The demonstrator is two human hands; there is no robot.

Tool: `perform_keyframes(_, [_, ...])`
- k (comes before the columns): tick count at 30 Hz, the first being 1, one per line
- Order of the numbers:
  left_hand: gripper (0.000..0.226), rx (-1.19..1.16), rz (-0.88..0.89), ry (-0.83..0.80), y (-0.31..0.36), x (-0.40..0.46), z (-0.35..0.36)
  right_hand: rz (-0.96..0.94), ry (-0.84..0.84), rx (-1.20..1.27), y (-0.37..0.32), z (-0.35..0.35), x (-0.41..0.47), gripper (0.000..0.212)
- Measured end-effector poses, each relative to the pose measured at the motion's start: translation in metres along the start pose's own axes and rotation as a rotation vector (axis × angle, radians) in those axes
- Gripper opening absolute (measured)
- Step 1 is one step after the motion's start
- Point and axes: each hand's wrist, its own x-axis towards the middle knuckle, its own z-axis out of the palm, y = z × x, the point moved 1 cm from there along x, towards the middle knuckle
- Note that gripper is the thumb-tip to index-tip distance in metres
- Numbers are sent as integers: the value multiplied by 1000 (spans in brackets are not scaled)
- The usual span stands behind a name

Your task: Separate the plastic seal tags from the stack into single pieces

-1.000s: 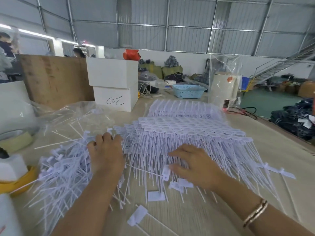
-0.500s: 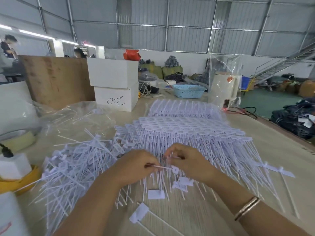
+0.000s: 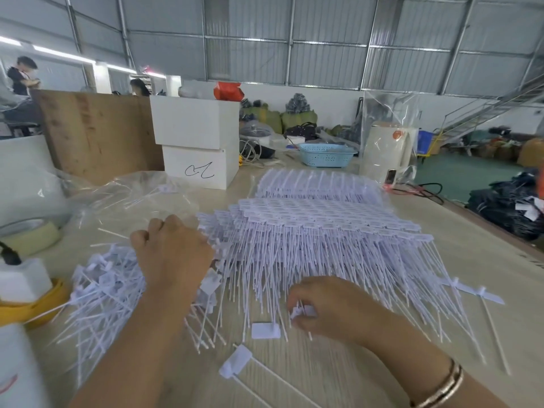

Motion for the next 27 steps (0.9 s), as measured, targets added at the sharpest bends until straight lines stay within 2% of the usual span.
perform_keyframes(1, [21, 42, -16, -35, -1, 0, 2, -17, 23, -5, -2, 1, 1, 20])
perform_keyframes(3, [21, 37, 77, -23, 3, -2, 5, -29, 63, 81, -4, 5, 3, 15])
perform_keyframes(5, [30, -198, 337, 8, 12, -4, 3, 10, 106, 262, -6, 5, 6, 10])
perform_keyframes(6, [34, -399, 475, -101, 18, -7, 1, 52, 137, 382, -7, 4, 7, 7])
perform_keyframes(7, [36, -567, 575, -314, 23, -12, -1, 103, 177, 510, -9, 3, 9, 4])
perform_keyframes(8, [36, -618, 641, -557, 29, -18, 0, 157, 235, 627, -10, 1, 10, 3])
perform_keyframes(10, [21, -522, 697, -909, 36, -29, 8, 262, 355, 809, -11, -4, 12, 2])
perform_keyframes(11, [12, -468, 705, -987, 37, -33, 11, 302, 395, 871, -12, -8, 12, 2])
perform_keyframes(15, [30, -422, 723, -1084, 37, -32, 15, 364, 394, 880, -19, -20, 10, 6])
perform_keyframes(18, [24, -429, 726, -1188, 38, -34, 10, 352, 361, 668, -25, -30, 10, 9])
perform_keyframes(20, [17, -470, 727, -1184, 39, -35, 7, 333, 367, 547, -32, -39, 13, 12])
perform_keyframes(23, [14, -495, 695, -1139, 38, -35, 2, 236, 374, 534, -53, -55, 22, 14])
perform_keyframes(27, [5, -435, 655, -1240, 40, -39, -5, -28, 424, 589, -99, -62, 47, 8])
